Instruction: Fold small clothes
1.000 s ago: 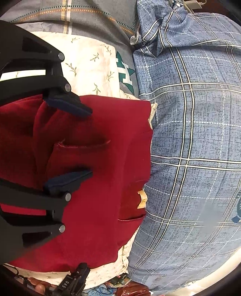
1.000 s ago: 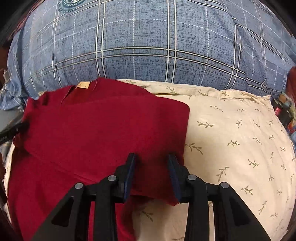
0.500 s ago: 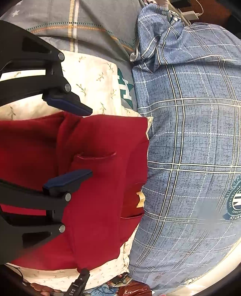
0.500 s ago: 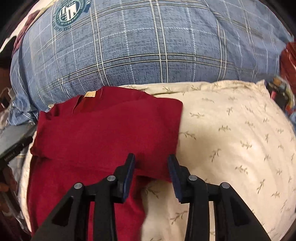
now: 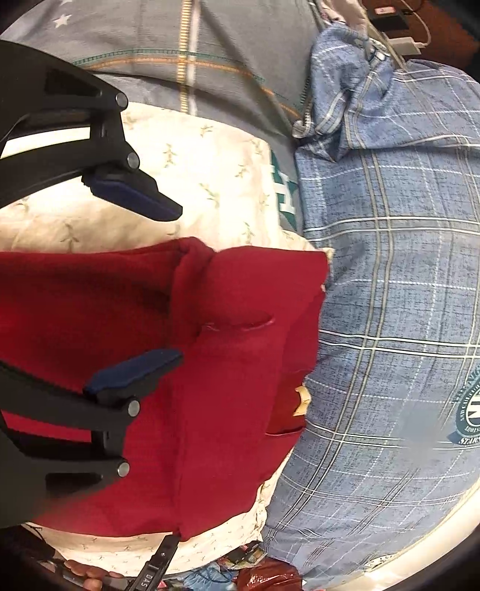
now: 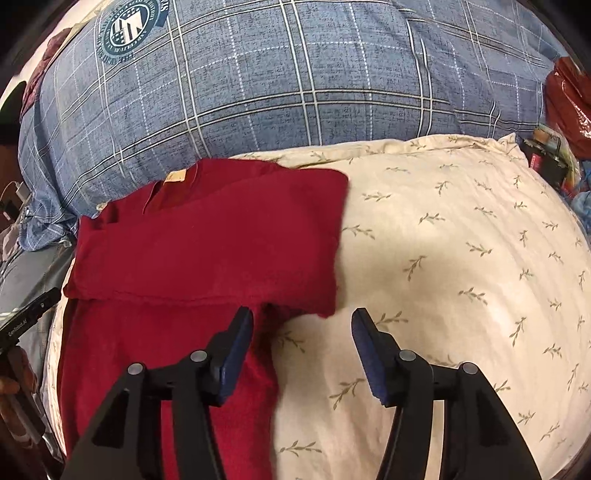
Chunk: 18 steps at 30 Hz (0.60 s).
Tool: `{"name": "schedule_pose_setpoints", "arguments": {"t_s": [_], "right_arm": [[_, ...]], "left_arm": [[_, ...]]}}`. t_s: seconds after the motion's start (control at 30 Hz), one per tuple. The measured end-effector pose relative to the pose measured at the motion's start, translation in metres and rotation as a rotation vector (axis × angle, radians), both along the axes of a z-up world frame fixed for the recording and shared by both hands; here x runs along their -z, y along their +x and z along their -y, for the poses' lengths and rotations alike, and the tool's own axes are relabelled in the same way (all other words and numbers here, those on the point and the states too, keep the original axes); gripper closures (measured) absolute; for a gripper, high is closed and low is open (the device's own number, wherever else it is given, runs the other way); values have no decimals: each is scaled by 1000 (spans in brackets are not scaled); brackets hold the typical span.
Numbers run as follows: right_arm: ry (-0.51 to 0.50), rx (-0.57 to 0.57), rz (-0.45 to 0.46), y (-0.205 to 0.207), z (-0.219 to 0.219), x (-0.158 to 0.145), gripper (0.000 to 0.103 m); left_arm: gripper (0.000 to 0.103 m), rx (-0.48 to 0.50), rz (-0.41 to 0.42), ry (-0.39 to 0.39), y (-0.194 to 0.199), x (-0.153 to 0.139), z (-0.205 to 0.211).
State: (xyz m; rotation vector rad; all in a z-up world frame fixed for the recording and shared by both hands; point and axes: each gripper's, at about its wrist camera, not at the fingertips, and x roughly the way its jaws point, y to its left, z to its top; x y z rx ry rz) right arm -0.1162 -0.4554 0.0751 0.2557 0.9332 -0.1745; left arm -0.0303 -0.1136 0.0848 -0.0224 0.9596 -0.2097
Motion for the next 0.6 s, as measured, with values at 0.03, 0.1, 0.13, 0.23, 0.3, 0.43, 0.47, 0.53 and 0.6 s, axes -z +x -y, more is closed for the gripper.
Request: {"name": "schedule_pose_setpoints", "arguments": {"t_s": [0.03, 0.1, 0.13, 0.23, 0.3, 0.43, 0.47, 0.53, 0.6], "right_arm": [[1, 4, 6, 0, 0, -1, 46], [13, 14, 19, 1, 2, -2, 46], [25, 21, 23, 3, 2, -3, 45], [65, 45, 49, 9, 4, -4, 37], [78, 59, 64, 14, 6, -3, 34], [107, 105, 20, 37, 16, 13, 34], [122, 115, 6, 41, 19, 18, 34], [119, 136, 2, 44, 21, 21, 34], [108, 135, 12, 42, 18, 20, 34]], "left_arm": [[32, 5, -5, -8, -3, 0, -2], [32, 10, -4, -10, -7, -1, -4], [32, 10, -1, -9, -9, -1, -6], [32, 6, 2, -10, -10, -3, -9], [32, 0, 4, -12, -10, -4, -12], [32, -8, 3, -9, -11, -2, -16], [32, -9, 3, -6, -11, -2, -17], [32, -9, 2, 4, -11, -1, -18], [32, -10, 4, 11, -9, 0, -20]]}}
